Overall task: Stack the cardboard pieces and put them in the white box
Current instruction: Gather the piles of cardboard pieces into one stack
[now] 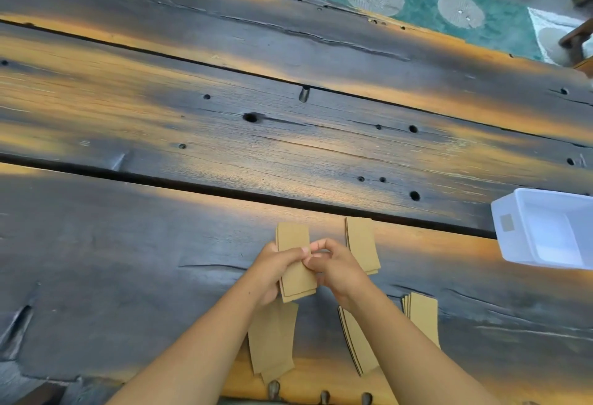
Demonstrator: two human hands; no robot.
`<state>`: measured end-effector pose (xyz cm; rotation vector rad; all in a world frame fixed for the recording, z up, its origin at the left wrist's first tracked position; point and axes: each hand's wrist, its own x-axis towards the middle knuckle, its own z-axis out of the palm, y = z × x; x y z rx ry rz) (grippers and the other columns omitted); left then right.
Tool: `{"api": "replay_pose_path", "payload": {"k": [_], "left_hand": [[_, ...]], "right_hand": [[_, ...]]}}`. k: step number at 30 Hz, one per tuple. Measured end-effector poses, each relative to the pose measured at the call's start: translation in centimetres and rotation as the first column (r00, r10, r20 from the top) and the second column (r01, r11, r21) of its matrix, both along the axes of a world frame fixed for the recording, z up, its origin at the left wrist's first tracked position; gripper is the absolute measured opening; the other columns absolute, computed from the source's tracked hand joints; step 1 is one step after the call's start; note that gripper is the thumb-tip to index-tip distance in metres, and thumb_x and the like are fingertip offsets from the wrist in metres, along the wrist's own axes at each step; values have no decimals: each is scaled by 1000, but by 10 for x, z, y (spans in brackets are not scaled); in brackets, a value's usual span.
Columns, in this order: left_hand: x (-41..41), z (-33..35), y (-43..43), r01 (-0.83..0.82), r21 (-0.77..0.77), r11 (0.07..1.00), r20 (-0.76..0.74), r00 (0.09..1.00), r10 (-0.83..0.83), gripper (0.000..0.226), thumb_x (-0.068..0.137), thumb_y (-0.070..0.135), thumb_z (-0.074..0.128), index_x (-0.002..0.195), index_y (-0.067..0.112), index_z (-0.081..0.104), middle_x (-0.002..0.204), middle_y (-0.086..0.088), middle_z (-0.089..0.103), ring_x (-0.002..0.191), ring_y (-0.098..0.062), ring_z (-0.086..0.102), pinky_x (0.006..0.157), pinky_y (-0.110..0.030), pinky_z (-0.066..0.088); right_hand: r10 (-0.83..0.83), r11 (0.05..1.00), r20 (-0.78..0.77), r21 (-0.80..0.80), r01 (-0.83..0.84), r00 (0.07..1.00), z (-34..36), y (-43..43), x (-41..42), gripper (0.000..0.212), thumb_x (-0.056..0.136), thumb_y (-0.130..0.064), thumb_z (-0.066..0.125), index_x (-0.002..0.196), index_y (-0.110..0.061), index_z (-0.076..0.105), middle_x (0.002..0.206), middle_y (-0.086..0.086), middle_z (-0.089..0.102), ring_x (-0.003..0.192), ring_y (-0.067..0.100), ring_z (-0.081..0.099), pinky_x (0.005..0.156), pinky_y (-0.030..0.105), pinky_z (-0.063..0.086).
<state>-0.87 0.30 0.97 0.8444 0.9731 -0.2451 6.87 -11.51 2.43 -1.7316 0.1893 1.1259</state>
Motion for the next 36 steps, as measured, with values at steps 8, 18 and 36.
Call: {"api": "replay_pose_path", "payload": {"k": [8,18,36], "left_hand": [[5,5,-30,-110,-42,993,-27,994,108,30,94,2,58,120,7,70,113,-23,73,98,-36,70,84,-46,57],[43,-5,-61,-35,11,999,-74,997,36,27,93,-8,53,117,1,61,81,-19,70,64,-28,67,60,-37,61],[111,-25,-105,176,465,868,-306,951,-29,21,95,15,63,81,30,60,100,-12,74,98,-31,71,90,-51,59]], "right_hand": [[103,978,292,-206,-43,951,-5,-9,-23,9,88,-11,63,97,-9,62,80,-5,65,75,10,62,69,26,50],[305,907,399,-398,-136,865,-11,-60,38,12,86,-22,66,96,-19,62,81,-4,65,79,18,64,74,35,53],[274,841,427,-542,1,862,-38,-76,88,28,88,-15,64,112,-13,49,111,7,56,99,27,58,79,38,51]]}}
